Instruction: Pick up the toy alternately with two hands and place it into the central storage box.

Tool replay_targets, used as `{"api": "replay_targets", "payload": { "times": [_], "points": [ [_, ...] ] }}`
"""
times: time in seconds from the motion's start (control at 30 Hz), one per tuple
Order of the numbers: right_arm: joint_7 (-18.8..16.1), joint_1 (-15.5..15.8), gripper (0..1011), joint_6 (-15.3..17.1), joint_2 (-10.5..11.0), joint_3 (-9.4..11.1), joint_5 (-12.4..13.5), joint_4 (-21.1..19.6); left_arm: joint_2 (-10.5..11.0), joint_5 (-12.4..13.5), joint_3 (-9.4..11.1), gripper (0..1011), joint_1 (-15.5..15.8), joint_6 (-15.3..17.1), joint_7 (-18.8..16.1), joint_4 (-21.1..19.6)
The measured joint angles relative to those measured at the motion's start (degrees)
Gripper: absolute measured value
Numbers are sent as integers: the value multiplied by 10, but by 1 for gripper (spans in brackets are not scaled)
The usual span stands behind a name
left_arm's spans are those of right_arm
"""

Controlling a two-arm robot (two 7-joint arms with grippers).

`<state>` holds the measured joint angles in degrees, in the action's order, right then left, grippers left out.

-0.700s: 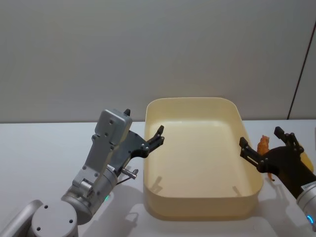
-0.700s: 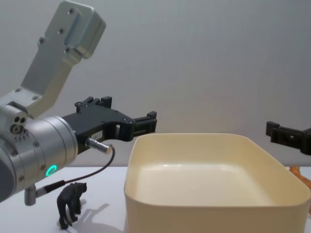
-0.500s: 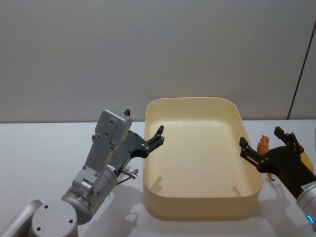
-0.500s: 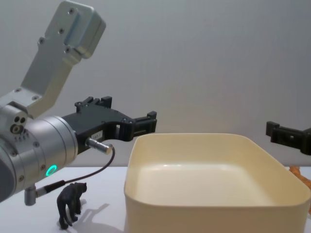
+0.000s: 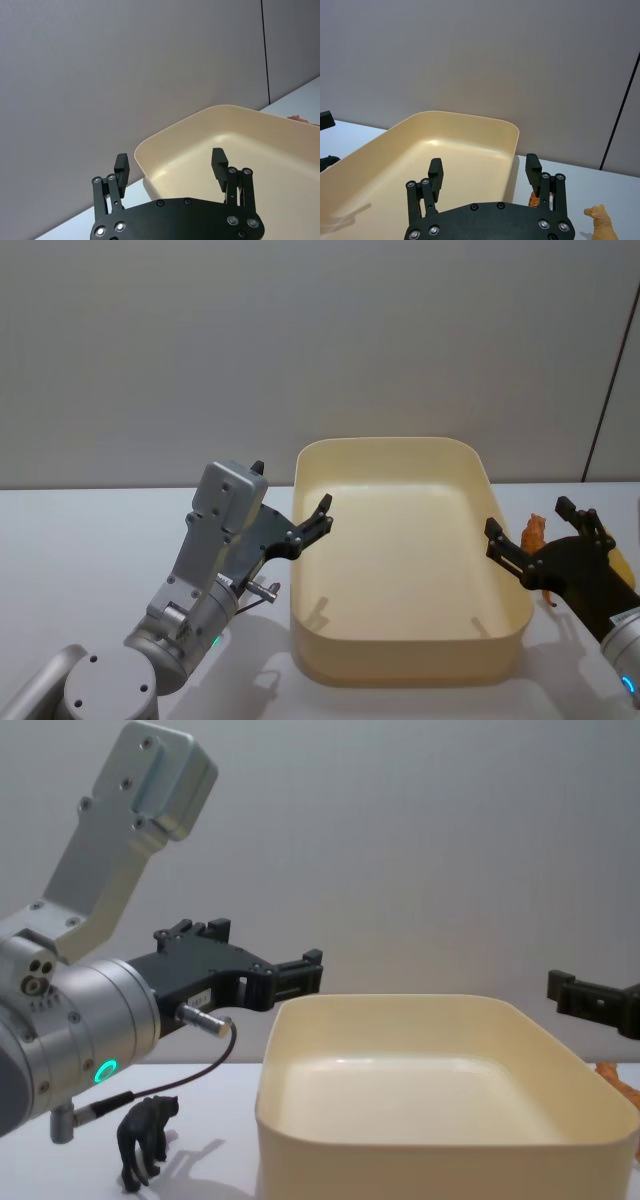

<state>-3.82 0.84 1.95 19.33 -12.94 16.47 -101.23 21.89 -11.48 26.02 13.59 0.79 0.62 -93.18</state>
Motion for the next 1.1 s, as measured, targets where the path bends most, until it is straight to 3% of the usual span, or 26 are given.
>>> {"api": "replay_targets", "payload": {
  "times": [1.1],
  "points": [
    [0, 0, 1001, 0, 0, 0, 0, 0, 0, 0, 0, 1001, 0, 0, 0, 0]
  ]
}}
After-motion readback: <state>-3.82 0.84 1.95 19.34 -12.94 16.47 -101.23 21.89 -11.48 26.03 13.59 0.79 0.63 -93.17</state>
